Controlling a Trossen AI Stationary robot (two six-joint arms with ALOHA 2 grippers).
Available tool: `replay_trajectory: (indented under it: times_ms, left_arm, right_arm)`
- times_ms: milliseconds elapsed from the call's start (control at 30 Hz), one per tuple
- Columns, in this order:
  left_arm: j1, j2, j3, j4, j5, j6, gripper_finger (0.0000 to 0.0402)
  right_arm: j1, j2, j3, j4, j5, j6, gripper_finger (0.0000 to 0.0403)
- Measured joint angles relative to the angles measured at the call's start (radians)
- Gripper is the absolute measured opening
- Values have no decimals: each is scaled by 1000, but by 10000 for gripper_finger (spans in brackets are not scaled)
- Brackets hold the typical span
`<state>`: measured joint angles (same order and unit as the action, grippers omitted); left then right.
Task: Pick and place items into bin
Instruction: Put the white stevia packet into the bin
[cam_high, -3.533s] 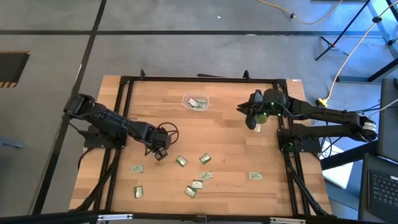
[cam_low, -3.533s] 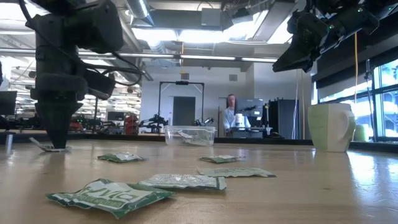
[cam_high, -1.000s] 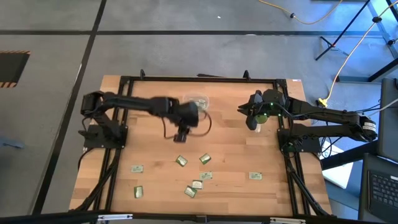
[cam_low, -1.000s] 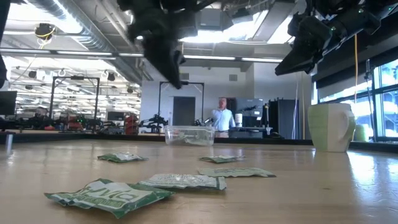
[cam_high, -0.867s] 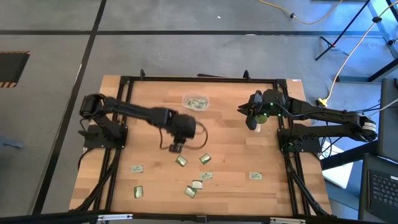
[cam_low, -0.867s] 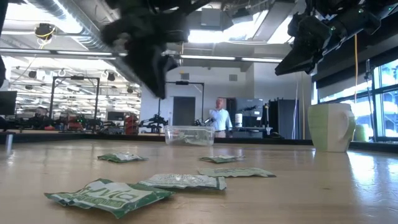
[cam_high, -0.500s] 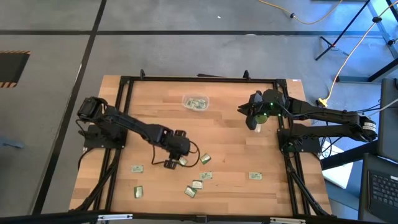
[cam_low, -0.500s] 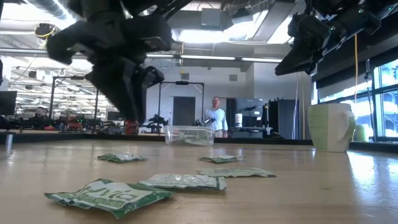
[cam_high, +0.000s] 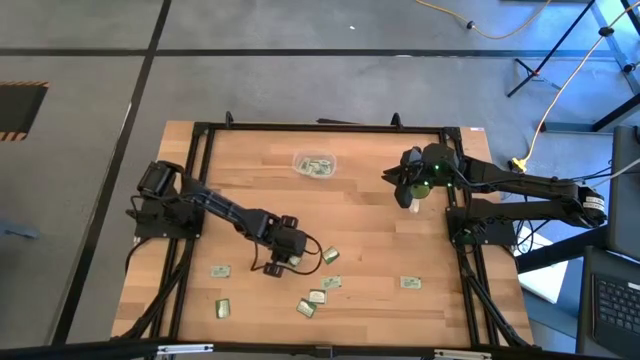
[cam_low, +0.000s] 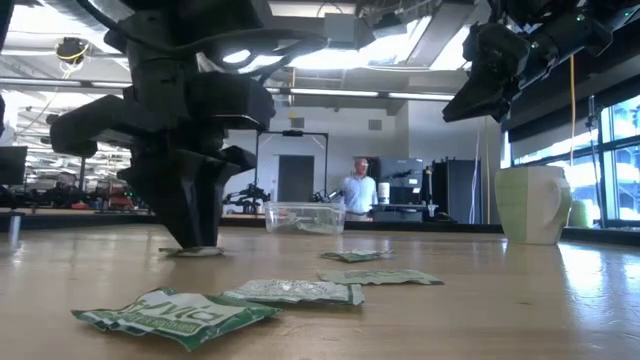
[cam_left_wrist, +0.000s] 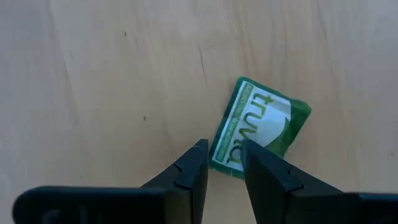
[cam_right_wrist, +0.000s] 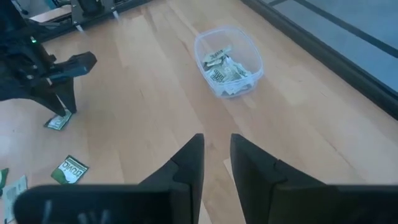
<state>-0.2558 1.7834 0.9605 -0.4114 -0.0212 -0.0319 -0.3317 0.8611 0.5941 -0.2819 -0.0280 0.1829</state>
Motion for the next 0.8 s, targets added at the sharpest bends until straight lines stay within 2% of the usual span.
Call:
replay_trajectory:
  times_ms: [167,500,667,800]
  left_arm:
    - [1,14,-1,-9,16,8,77]
    - [0,6,-3,-15,25,9,15]
    - [14,-49,28,-117,24,-27,4]
    - [56,-126,66,-120,-21,-26,4]
  right_arm:
    - [0,0,0,1,0,0,83]
    - [0,0,0,0,0,-1,83]
    - [0,0,0,0,0,-2,83]
    - [0,0,0,0,0,-2,83]
